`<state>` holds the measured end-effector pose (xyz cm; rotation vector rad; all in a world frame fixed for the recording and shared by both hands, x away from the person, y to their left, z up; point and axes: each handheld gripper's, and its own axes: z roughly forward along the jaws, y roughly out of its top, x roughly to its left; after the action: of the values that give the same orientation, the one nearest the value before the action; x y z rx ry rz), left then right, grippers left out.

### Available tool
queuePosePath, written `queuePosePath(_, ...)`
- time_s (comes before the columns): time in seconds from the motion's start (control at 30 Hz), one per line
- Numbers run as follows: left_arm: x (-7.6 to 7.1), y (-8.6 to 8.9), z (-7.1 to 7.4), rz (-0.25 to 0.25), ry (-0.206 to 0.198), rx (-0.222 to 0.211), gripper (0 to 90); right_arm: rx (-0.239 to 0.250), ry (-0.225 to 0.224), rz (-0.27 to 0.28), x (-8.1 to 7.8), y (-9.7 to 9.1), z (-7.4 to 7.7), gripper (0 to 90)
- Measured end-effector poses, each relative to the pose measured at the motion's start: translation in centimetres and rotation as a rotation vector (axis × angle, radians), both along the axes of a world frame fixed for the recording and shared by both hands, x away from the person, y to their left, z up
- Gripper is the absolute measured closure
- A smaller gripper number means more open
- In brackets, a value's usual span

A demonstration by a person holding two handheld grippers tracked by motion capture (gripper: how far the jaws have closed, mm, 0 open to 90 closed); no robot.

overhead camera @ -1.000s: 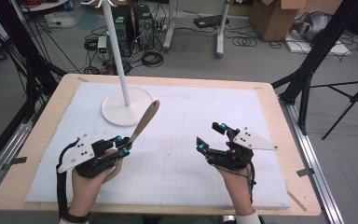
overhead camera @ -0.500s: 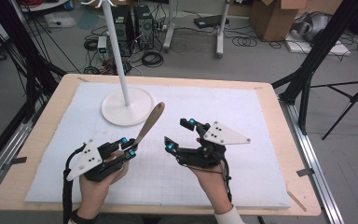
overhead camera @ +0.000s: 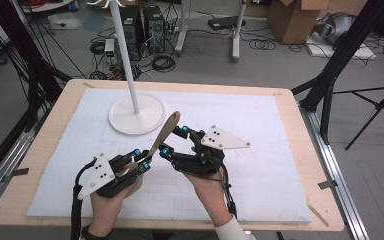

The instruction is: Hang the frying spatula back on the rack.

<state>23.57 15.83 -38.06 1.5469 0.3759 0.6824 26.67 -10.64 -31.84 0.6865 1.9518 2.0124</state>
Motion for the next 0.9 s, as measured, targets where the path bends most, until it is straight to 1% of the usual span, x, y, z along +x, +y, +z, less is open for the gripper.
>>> queuePosePath(0.07,-0.06,-0.11,0.01,0.004,-0.008,-0.001,77.7,0.011,0.006,0.004,-0.03,0.21,0.16,43.2)
queuePosePath(0.17,-0.19,-0.31,0.06,-0.001,-0.017,-0.01,77.8,0.014,0.008,0.004,-0.07,0.59,0.57,47.0)
queuePosePath(0.23,-0.3,-0.46,0.07,0.005,-0.029,-0.007,77.7,0.013,0.004,-0.01,-0.19,0.81,0.8,50.6)
queuePosePath(0.33,-0.36,-0.59,0.03,0.007,-0.033,-0.009,77.8,0.021,-0.007,-0.013,-0.29,0.86,0.97,58.0)
queuePosePath(0.37,-0.35,-0.61,0.02,0.008,-0.034,-0.009,77.8,0.022,-0.004,-0.012,-0.3,0.88,0.97,59.8)
queuePosePath(0.4,-0.34,-0.62,0.02,0.006,-0.033,-0.009,77.7,0.022,0.0,-0.01,-0.3,0.88,0.95,64.2)
queuePosePath(0.47,-0.36,-0.64,0.01,0.009,-0.039,-0.007,77.8,0.02,0.002,-0.006,-0.21,0.89,0.86,69.3)
queuePosePath(0.53,-0.35,-0.73,-0.01,0.014,-0.041,-0.005,77.7,0.035,0.016,0.016,-0.08,0.84,0.83,71.2)
queuePosePath(0.57,-0.35,-0.8,-0.05,0.018,-0.043,-0.003,77.7,0.045,0.03,0.029,-0.02,0.85,0.83,72.0)
queuePosePath(0.6,-0.33,-0.84,-0.08,0.025,-0.045,0.005,77.6,0.049,0.034,0.034,0.05,0.88,0.81,72.4)
queuePosePath(0.67,-0.31,-0.89,-0.15,0.036,-0.049,0.012,77.5,0.038,0.036,0.038,0.11,0.93,0.8,73.0)
queuePosePath(0.77,-0.29,-0.91,-0.15,0.037,-0.049,0.012,77.3,0.041,0.041,0.053,0.27,0.89,0.76,73.5)
queuePosePath(0.83,-0.31,-0.91,-0.07,0.03,-0.051,0.01,76.7,0.043,0.046,0.072,0.45,0.77,0.84,73.7)
queuePosePath(0.9,-0.37,-0.87,0.07,0.03,-0.049,0.009,73.7,0.043,0.049,0.096,0.63,0.65,0.95,73.8)
